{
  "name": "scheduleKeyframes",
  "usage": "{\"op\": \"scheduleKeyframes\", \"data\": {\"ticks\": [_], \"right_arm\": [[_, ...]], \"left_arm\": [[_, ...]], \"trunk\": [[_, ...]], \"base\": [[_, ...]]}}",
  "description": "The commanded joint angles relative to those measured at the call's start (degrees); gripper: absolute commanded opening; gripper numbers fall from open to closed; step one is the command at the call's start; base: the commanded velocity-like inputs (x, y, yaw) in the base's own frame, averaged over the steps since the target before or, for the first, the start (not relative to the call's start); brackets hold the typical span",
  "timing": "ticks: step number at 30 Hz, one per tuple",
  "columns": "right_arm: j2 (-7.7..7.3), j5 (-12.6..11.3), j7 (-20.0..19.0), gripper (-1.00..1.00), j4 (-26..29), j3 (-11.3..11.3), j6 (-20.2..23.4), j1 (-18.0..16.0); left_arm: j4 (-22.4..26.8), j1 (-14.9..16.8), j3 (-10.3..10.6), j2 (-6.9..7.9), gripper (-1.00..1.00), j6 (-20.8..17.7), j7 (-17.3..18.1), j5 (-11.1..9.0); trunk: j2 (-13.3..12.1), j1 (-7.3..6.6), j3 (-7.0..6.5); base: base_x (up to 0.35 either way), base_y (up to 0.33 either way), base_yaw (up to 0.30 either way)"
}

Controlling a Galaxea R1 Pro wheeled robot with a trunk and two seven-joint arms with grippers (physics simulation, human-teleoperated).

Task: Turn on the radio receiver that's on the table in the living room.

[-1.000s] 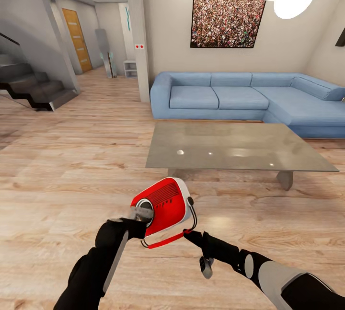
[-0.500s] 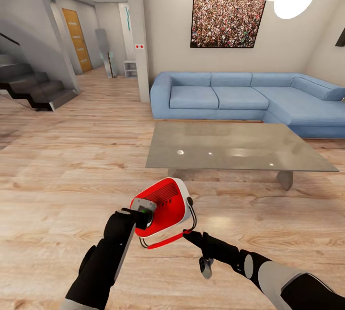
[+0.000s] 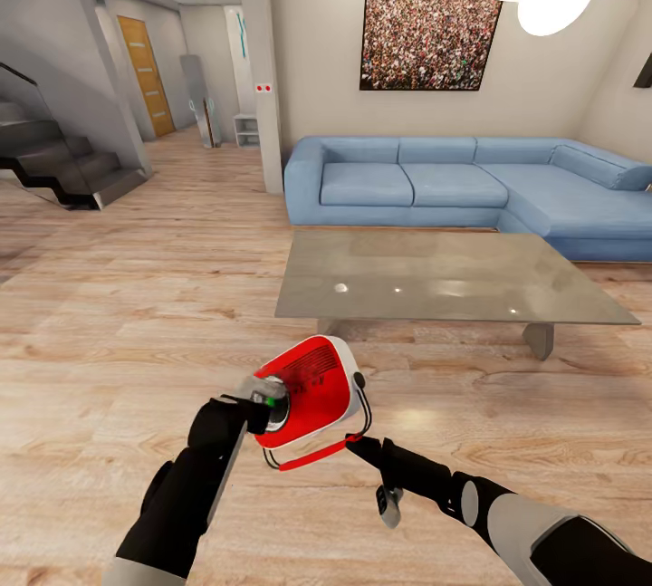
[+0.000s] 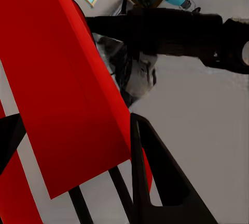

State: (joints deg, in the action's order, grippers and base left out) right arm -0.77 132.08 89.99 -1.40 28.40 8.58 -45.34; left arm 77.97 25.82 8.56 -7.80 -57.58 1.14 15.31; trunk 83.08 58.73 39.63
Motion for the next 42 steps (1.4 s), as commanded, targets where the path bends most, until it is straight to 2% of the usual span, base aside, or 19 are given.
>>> {"op": "scheduleKeyframes", "data": {"ticks": [1,2,3,4,5,7,8,9,10,11,12,15,20,24,30,33,36,39,42], "right_arm": [[-0.08,-0.11,0.01,-1.00,0.10,-0.84,-0.28,-0.01],[-0.13,-0.22,0.01,-1.00,0.14,-0.86,-0.37,-0.01],[-0.16,-0.26,0.01,-1.00,0.18,-0.90,-0.42,-0.01],[-0.21,-0.34,0.01,-1.00,0.26,-1.03,-0.51,-0.01],[-0.27,-0.37,0.01,-1.00,0.32,-1.07,-0.53,-0.01],[-0.37,-0.40,0.01,-1.00,0.40,-1.13,-0.57,-0.01],[-0.42,-0.41,0.01,-1.00,0.42,-1.14,-0.58,-0.01],[-0.43,-0.41,0.01,-1.00,0.43,-1.15,-0.58,-0.01],[-0.47,-0.42,0.01,-1.00,0.43,-1.15,-0.58,-0.01],[-0.49,-0.42,0.01,-1.00,0.43,-1.17,-0.58,-0.01],[-0.54,-0.45,0.01,-1.00,0.44,-1.21,-0.58,-0.01],[-0.57,-0.56,0.01,-1.00,0.44,-1.31,-0.55,-0.01],[-0.55,-0.87,0.01,-1.00,0.36,-1.54,-0.55,-0.01],[-0.55,-0.94,0.01,-1.00,0.35,-1.62,-0.66,-0.01],[-0.55,-0.88,0.01,-1.00,0.26,-1.61,-0.67,-0.01],[0.39,-0.10,0.01,-1.00,-0.84,-1.34,0.19,1.00],[0.85,0.65,0.01,-1.00,-1.98,1.27,0.06,1.44],[0.54,1.04,0.01,-1.00,-2.90,3.66,0.09,1.70],[0.47,-0.04,-0.26,-1.00,-2.90,5.93,0.06,1.74]], "left_arm": [[-0.56,-1.06,-0.12,2.80,-1.00,0.01,0.05,-0.61],[-1.37,-2.12,-0.36,4.84,-1.00,0.07,0.07,-0.90],[-2.22,-2.79,-0.74,5.84,-1.00,0.16,0.04,-1.11],[-4.57,-3.75,-2.09,7.11,-1.00,0.31,-0.09,-1.35],[-6.12,-4.01,-3.12,7.46,-1.00,0.38,-0.19,-1.39],[-9.94,-4.36,-7.28,8.08,-1.00,1.19,-0.39,-1.22],[-11.70,-4.45,-12.54,9.22,-1.00,2.40,-0.53,-1.08],[-12.35,-4.48,-15.45,10.00,-1.00,2.77,-0.59,-1.01],[-13.78,-4.47,-20.80,11.57,-1.00,3.18,-0.70,-0.89],[-14.67,-4.49,-23.18,12.42,-1.00,3.31,-0.90,-0.83],[-16.03,-4.53,-27.41,14.28,-1.00,3.64,-1.89,-0.82],[-16.91,-4.53,-30.72,15.75,-1.00,6.29,-4.20,-0.98],[-17.18,-4.53,-32.77,15.68,-1.00,7.93,-4.41,-1.49],[-17.23,-4.55,-32.90,15.52,-1.00,9.42,-4.47,-1.51],[-17.24,-4.54,-32.91,15.45,-1.00,9.60,-4.48,-1.51],[-18.21,-5.51,-32.23,14.47,-1.00,8.63,-4.13,-1.61],[-19.17,-6.48,-32.18,13.50,-1.00,8.96,-4.46,-1.37],[-20.12,-7.45,-32.23,12.53,-1.00,9.90,-4.70,-1.15],[-21.08,-8.42,-32.66,11.56,-1.00,10.86,-4.74,-1.45]], "trunk": [[0.00,0.00,-0.01],[0.00,0.00,-0.01],[0.00,0.00,-0.01],[0.00,0.00,-0.01],[0.00,0.00,-0.01],[0.00,0.00,-0.01],[0.00,0.00,-0.01],[0.00,0.00,-0.01],[0.00,0.00,-0.01],[0.00,0.00,-0.01],[0.00,0.00,-0.01],[0.00,0.00,-0.01],[0.00,0.00,-0.01],[0.00,0.00,-0.01],[0.00,0.00,-0.01],[0.01,0.00,-0.01],[0.01,0.00,-0.01],[0.01,0.00,-0.01],[0.01,0.00,-0.01]], "base": [[0.000,0.000,0.000],[0.000,0.000,0.000],[0.000,0.000,0.000],[0.000,0.000,0.000],[0.000,0.000,0.000],[0.000,0.000,0.000],[0.000,0.000,0.000],[0.000,0.000,0.000],[0.000,0.000,0.000],[0.000,0.000,0.000],[0.000,0.000,0.000],[0.000,0.000,0.000],[0.000,0.000,0.000],[0.000,0.000,0.000],[0.000,0.000,0.000],[0.000,0.000,0.000],[0.000,0.000,0.000],[0.000,0.000,0.000],[0.000,0.000,0.000]]}}
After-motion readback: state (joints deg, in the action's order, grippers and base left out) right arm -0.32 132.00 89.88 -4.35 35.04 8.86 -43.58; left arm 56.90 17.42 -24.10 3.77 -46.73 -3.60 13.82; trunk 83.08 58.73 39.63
